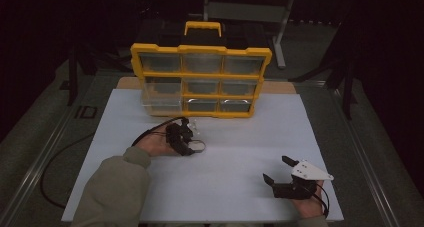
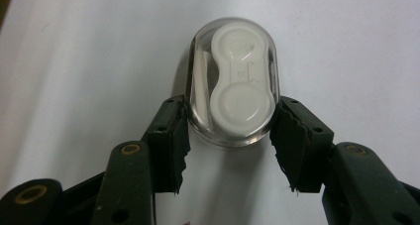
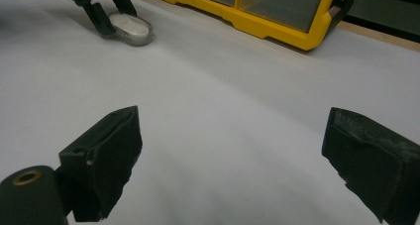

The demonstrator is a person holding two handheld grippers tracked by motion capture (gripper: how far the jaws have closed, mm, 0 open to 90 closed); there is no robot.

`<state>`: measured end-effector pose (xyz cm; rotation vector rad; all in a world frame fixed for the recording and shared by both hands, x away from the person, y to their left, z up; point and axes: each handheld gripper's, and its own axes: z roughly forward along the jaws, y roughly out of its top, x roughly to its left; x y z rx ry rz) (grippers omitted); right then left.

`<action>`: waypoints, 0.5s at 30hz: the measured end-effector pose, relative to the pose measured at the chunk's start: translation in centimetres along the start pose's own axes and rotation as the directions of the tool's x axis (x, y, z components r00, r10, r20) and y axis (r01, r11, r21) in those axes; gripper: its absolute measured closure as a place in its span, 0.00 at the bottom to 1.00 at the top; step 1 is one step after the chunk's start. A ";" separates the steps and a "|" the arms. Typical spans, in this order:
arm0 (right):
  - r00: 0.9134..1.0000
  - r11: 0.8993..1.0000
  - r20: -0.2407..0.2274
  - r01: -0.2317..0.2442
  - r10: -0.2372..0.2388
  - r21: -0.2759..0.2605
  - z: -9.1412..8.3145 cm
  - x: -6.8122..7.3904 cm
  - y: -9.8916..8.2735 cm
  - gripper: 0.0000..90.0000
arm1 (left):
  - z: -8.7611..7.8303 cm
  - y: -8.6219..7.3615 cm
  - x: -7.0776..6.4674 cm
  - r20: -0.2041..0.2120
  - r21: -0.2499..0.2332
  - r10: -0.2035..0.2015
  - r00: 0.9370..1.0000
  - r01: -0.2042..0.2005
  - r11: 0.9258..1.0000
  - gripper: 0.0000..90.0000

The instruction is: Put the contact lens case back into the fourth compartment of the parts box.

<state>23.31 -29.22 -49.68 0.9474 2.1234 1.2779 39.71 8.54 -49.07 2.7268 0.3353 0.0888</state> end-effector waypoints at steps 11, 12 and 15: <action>1.000 1.000 0.000 -0.003 0.003 0.001 0.0 0.0 0.0 0.09 | -1.9 -0.7 -0.1 -0.021 -0.025 -0.019 1.000 0.019 1.000 0.56; 1.000 1.000 0.000 -0.003 0.003 0.001 0.0 0.0 0.0 0.09 | -2.0 -0.7 0.0 -0.023 -0.025 -0.017 1.000 0.017 1.000 0.56; 1.000 1.000 0.000 -0.003 0.003 0.001 0.0 0.0 0.0 0.09 | -2.4 -0.9 -0.1 -0.026 -0.028 -0.021 0.999 0.020 0.999 0.56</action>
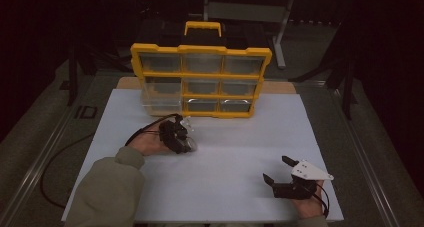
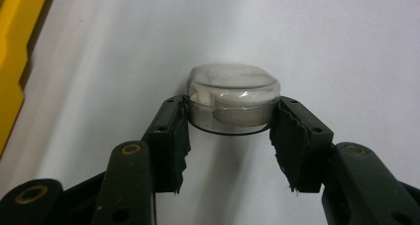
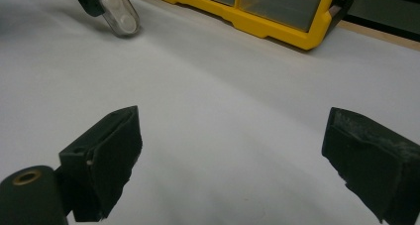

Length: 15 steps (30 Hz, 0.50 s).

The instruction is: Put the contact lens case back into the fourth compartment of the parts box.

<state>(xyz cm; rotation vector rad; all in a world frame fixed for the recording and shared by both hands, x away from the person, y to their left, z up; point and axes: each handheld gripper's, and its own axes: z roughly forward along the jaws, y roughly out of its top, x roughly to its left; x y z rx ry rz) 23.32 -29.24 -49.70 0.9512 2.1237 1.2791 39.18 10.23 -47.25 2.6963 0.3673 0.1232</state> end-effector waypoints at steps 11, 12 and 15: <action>1.000 1.000 -0.001 0.000 0.000 0.003 0.1 0.0 0.0 0.09 | -0.7 -0.2 0.0 -0.007 -0.013 0.004 1.000 -0.004 1.000 0.56; 1.000 1.000 -0.001 0.001 -0.001 0.003 0.1 0.0 0.0 0.09 | -0.8 -0.2 -0.1 -0.008 -0.017 -0.001 1.000 0.001 1.000 0.56; 1.000 1.000 -0.001 -0.001 0.001 0.004 0.1 0.0 0.0 0.09 | -1.0 -0.2 -0.1 -0.005 -0.025 0.000 1.000 0.000 1.000 0.56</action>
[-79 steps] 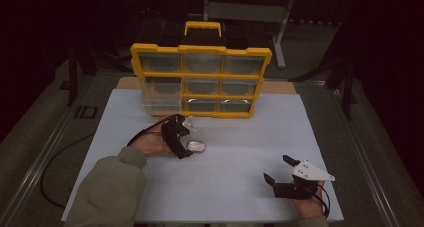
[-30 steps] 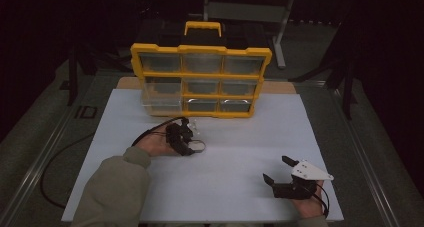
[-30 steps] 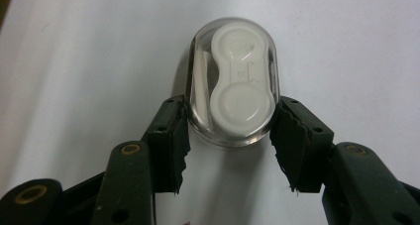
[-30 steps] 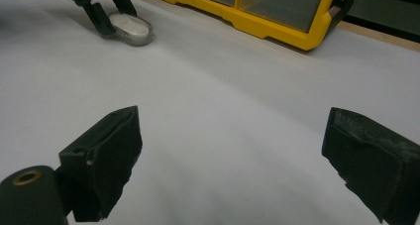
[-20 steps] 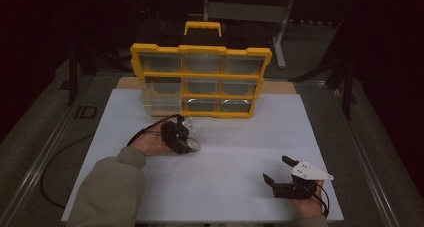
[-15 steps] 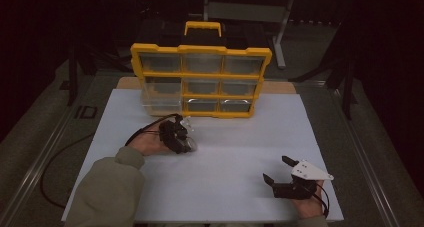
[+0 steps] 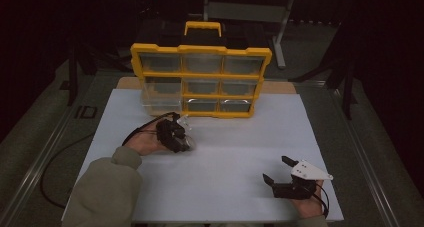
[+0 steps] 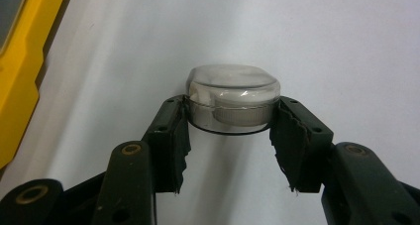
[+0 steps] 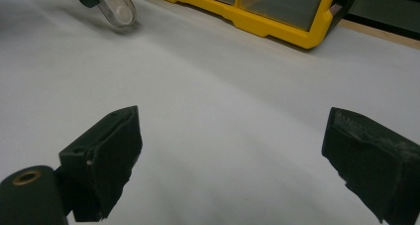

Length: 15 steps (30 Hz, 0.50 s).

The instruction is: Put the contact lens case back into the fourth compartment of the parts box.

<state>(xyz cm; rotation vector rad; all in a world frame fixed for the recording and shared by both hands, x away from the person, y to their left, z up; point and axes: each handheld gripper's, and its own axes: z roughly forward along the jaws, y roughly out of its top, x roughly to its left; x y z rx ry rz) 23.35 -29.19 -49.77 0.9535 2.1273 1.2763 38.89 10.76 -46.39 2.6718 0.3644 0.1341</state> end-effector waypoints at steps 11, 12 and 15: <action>1.000 1.000 0.001 0.000 0.000 0.001 0.0 0.0 0.0 0.09 | -1.8 -0.3 0.0 -0.021 -0.033 -0.002 1.000 0.002 0.999 0.56; 1.000 1.000 0.000 -0.001 0.001 0.001 0.0 0.0 0.0 0.09 | -2.0 -0.4 0.0 -0.022 -0.034 -0.002 1.000 0.002 0.999 0.56; 1.000 1.000 0.000 -0.001 0.001 0.001 0.0 0.0 0.0 0.09 | -2.6 -0.6 -0.1 -0.024 -0.040 -0.006 1.000 0.006 0.999 0.56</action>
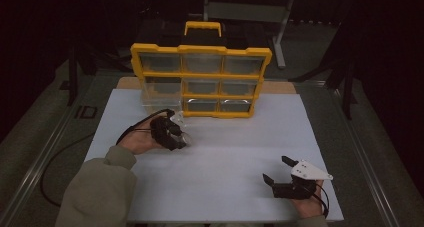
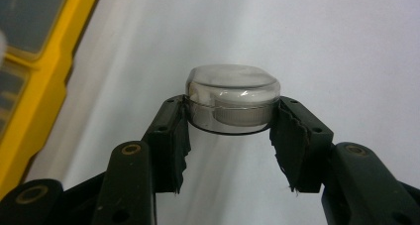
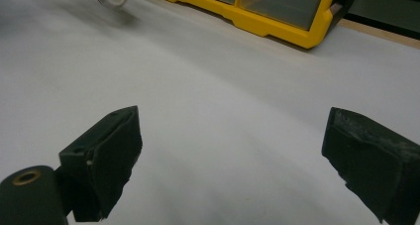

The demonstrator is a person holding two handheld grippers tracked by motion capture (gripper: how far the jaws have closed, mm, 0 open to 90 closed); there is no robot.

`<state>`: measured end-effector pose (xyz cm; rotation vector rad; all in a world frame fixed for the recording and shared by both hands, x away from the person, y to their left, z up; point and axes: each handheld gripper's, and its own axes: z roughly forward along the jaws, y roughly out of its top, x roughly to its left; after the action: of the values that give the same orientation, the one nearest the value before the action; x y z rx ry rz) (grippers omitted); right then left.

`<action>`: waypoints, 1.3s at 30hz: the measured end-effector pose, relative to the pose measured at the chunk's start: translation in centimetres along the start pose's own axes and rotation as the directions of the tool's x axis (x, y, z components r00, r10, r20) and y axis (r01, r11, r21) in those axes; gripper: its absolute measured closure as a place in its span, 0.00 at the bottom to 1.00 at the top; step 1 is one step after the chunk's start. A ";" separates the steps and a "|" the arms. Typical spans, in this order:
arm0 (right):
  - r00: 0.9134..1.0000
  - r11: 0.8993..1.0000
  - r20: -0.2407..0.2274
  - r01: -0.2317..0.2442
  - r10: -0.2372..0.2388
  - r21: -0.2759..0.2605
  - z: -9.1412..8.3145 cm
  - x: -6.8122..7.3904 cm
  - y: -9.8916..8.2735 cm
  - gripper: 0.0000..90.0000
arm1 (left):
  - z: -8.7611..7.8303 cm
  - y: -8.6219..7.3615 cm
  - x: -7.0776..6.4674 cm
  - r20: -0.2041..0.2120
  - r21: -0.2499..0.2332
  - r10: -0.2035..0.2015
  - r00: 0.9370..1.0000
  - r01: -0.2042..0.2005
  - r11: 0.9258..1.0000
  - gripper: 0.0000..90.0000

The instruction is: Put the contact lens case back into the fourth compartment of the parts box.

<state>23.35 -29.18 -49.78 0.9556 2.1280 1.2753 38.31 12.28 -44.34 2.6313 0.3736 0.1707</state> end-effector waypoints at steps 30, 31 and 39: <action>1.000 1.000 -0.001 -0.003 0.003 0.002 0.0 0.0 0.0 0.09 | -5.3 0.5 0.7 0.018 -0.025 0.003 1.000 -0.003 1.000 0.56; 1.000 1.000 0.000 -0.003 0.003 0.003 0.0 0.0 0.0 0.09 | -5.5 0.5 0.7 0.015 -0.025 0.005 1.000 -0.004 1.000 0.56; 1.000 1.000 0.000 -0.003 0.003 0.005 0.1 0.0 0.0 0.09 | -7.2 1.2 1.1 0.009 -0.026 0.005 1.000 -0.005 1.000 0.56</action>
<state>23.40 -29.18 -49.84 0.9613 2.1317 1.2725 38.32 14.76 -37.39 2.6070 0.3598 0.1638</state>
